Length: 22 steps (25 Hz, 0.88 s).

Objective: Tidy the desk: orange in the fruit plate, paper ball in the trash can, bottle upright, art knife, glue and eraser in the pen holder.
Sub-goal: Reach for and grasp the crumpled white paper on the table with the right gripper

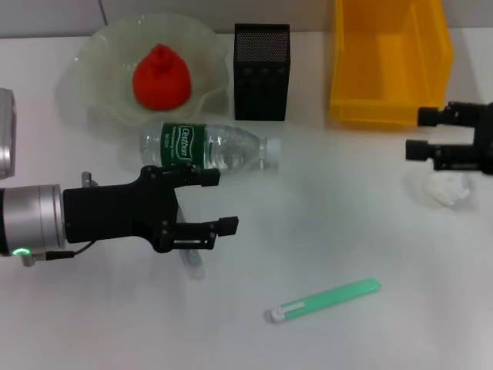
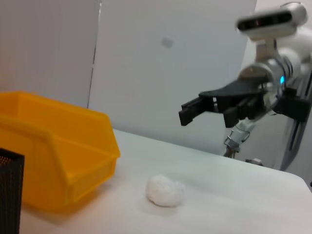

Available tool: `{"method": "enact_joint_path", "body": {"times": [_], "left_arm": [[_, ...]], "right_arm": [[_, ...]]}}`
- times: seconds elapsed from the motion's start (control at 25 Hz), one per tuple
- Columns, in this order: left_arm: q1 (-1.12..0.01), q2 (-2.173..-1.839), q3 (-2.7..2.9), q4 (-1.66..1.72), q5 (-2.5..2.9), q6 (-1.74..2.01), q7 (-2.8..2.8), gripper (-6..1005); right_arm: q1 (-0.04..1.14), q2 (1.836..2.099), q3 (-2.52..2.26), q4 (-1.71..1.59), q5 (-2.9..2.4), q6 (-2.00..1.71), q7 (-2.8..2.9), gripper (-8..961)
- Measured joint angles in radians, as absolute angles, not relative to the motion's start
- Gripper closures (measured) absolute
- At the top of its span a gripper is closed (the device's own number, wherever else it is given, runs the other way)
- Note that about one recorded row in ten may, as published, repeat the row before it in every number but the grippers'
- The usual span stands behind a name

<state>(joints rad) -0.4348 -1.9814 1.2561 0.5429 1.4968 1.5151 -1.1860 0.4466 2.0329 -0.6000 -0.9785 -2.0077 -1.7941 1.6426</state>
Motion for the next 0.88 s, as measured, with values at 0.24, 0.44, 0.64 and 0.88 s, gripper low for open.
{"method": "enact_joint_path", "body": {"times": [0.24,0.44,0.64,0.88], "left_arm": [[-0.437,-1.995,1.239,0.543,1.503,1.509,-1.165,173],[-0.444,-2.001,1.223,0.534,1.504,1.499,-1.163,173],[-0.446,-2.001,1.223,0.529,1.505,1.498,-1.159,173],[-0.446,-2.001,1.222,0.528,1.505,1.495,-1.156,173]], "right_arm": [[0.603,1.999,-0.651,-1.261,-2.382,-1.855,2.078,190],[0.729,1.984,-0.752,-1.245,-2.714,-1.87,2.242,190],[0.748,2.023,-0.845,-1.24,-2.844,-1.789,2.27,190],[0.743,2.033,-0.845,-1.24,-2.845,-1.747,2.27,190]]}}
